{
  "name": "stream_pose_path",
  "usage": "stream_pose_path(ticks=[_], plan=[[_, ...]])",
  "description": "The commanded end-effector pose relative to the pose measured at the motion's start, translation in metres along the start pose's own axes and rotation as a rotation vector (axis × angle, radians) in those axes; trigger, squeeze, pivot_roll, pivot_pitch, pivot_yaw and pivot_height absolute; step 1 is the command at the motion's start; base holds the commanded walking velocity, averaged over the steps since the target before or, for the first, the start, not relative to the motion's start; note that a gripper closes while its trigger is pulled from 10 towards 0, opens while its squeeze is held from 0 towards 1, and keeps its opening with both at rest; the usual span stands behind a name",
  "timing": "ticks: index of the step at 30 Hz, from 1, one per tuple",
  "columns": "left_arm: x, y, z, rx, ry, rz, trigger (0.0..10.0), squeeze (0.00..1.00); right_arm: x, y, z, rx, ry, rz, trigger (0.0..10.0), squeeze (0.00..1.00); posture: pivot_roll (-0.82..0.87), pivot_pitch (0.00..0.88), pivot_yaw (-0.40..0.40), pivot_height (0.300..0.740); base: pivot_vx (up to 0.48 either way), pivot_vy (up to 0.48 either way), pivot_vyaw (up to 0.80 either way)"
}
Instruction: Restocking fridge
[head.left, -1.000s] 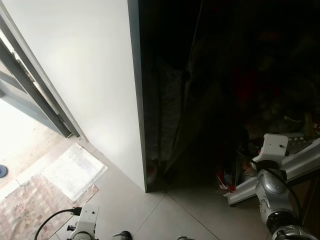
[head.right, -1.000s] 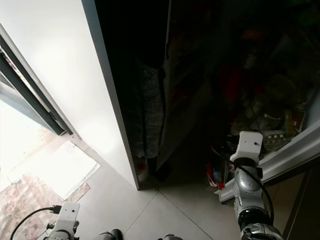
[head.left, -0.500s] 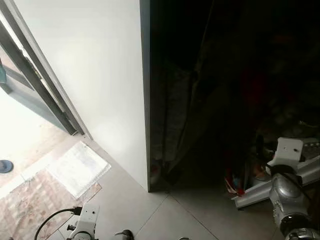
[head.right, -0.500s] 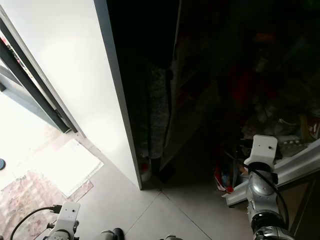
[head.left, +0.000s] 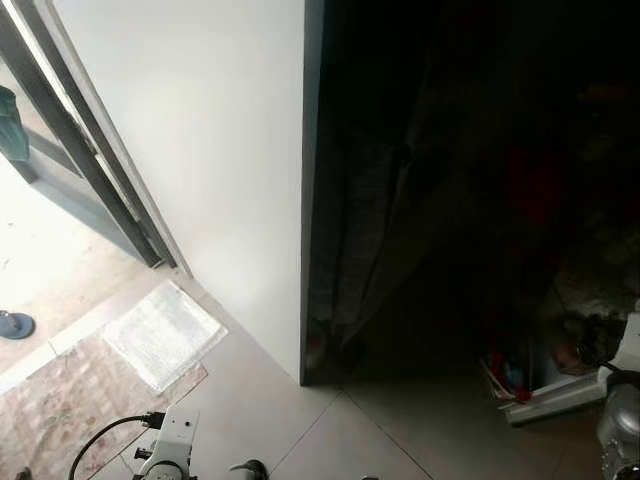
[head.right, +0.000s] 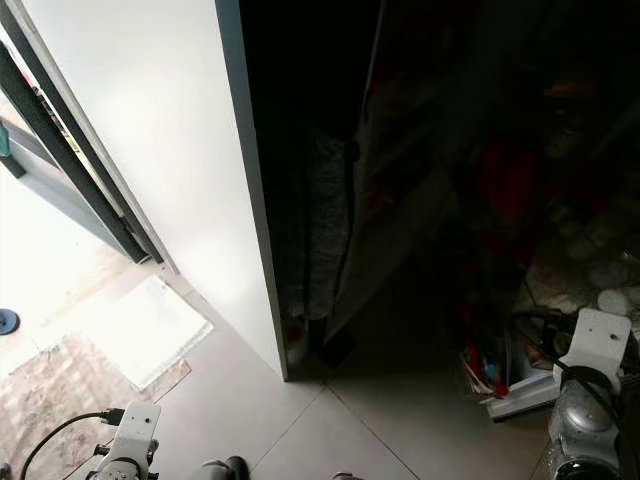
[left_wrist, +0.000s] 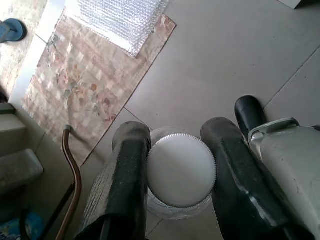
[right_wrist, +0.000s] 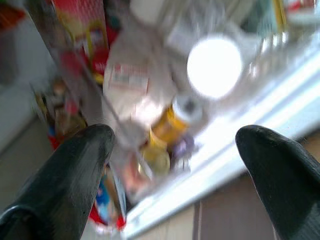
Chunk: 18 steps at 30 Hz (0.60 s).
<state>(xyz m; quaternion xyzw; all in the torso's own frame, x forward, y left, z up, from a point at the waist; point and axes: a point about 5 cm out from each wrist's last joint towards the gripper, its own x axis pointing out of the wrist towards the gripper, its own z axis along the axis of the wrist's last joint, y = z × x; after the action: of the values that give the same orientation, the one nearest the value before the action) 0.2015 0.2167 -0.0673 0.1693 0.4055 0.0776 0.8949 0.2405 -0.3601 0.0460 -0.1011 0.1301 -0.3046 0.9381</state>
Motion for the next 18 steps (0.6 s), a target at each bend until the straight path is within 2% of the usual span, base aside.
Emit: stream_pose_path(ticks=[1,6,8,11,13,14,16,17,18], plan=[[-0.002,0.001,-0.01,0.014,0.036,-0.006,10.0,0.0,-0.005,-0.001,-0.014,0.002,0.063,-0.013,10.0,0.0,-0.13,0.174,-0.031,0.74,0.0,0.0,0.0],[-0.002,0.001,-0.01,0.012,0.037,-0.004,10.0,0.0,-0.017,0.013,-0.037,0.008,0.173,0.05,10.0,0.0,-0.13,0.174,-0.03,0.74,0.0,0.0,0.0],[-0.002,0.0,-0.011,0.012,0.04,-0.01,10.0,0.0,-0.028,0.032,-0.054,0.024,0.256,0.153,10.0,0.0,-0.13,0.173,-0.03,0.74,0.0,0.0,0.0],[-0.002,0.0,-0.011,0.011,0.043,-0.018,10.0,0.0,-0.039,0.046,-0.066,0.028,0.313,0.232,10.0,0.0,-0.13,0.173,-0.031,0.74,0.0,0.0,0.0],[-0.002,0.0,-0.011,0.01,0.047,-0.023,10.0,0.0,-0.051,0.061,-0.078,0.015,0.374,0.312,10.0,0.0,-0.13,0.172,-0.031,0.74,0.0,0.0,0.0],[-0.002,-0.001,-0.011,0.007,0.053,-0.029,10.0,0.0,-0.063,0.071,-0.09,0.001,0.432,0.376,10.0,0.0,-0.13,0.171,-0.032,0.74,0.0,0.0,0.0],[-0.002,-0.001,-0.012,0.005,0.06,-0.037,10.0,0.0,-0.07,0.075,-0.096,-0.01,0.464,0.398,10.0,0.0,-0.13,0.169,-0.032,0.74,0.0,0.0,0.0],[-0.002,-0.002,-0.013,-0.001,0.07,-0.051,10.0,0.0,-0.086,0.082,-0.111,-0.034,0.54,0.434,10.0,0.0,-0.13,0.167,-0.032,0.74,0.0,0.0,0.0],[-0.002,-0.002,-0.013,-0.005,0.073,-0.054,10.0,0.0,-0.092,0.084,-0.116,-0.043,0.565,0.444,10.0,0.0,-0.13,0.167,-0.032,0.74,0.0,0.0,0.0]])
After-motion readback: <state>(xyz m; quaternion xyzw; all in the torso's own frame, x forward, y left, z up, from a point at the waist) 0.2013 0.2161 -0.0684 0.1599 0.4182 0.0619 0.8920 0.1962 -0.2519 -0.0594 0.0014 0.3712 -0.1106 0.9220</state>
